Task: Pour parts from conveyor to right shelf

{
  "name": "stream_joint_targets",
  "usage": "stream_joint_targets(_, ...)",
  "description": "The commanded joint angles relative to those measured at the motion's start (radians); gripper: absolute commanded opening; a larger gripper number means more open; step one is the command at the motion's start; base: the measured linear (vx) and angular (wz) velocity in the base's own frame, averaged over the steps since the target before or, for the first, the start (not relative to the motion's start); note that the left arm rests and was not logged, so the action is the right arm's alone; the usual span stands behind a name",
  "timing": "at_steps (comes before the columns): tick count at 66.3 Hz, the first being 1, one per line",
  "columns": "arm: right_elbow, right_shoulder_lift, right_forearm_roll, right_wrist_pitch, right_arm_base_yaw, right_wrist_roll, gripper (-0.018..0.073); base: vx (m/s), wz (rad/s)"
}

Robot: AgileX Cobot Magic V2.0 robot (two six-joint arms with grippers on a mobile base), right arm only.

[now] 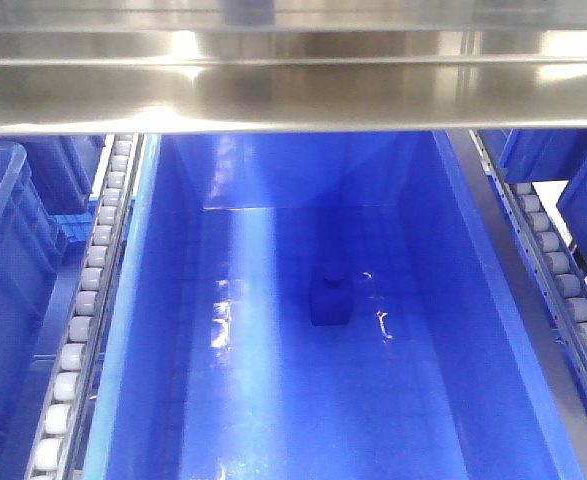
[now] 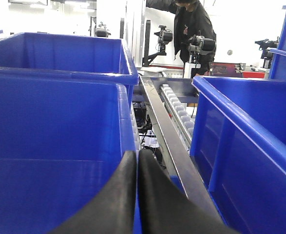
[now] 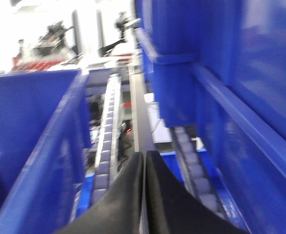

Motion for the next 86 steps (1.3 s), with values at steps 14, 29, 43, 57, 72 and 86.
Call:
stream_joint_targets(14,0.032,-0.027,-0.121,-0.085,-0.011,0.137,-0.0008,0.0,0.0)
stream_joint_targets(29,0.032,-0.027,-0.119,-0.086,0.037,0.093,-0.0008,0.0,0.0)
stream_joint_targets(43,0.032,-0.027,-0.115,-0.085,0.039,0.076,-0.0008,0.0,0.0)
stream_joint_targets(57,0.032,-0.027,-0.106,-0.085,0.04,0.047,-0.0008,0.0,0.0)
stream_joint_targets(72,0.032,-0.027,-0.061,-0.085,0.04,0.048,-0.0008,0.0,0.0)
stream_joint_targets(86,0.032,-0.027,-0.061,-0.085,0.04,0.048,-0.0008,0.0,0.0)
